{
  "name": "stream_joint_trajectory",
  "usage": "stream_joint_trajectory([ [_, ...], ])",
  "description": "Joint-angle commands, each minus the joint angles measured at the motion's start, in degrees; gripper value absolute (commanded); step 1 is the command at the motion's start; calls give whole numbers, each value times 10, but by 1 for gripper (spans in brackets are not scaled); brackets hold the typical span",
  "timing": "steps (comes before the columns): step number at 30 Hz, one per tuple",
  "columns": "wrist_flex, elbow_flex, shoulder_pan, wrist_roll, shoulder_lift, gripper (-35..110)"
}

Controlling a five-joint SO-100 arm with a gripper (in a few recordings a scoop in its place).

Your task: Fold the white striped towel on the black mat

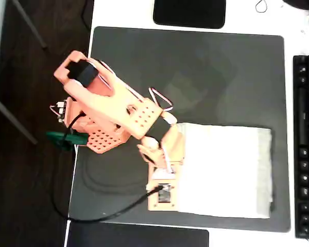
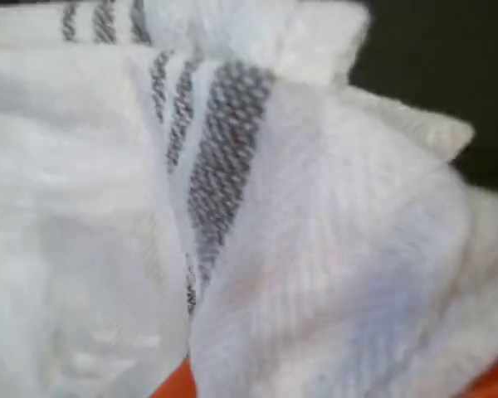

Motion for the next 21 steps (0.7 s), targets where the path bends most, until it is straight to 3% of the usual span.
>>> stream_joint_trajectory([
  [1,74,-61,36,-14,30,0],
  [4,138,-112,42,-22,16,0],
  [10,164,-233,-15,22,-90,0],
  [21,246,-627,-106,90,-413,1],
])
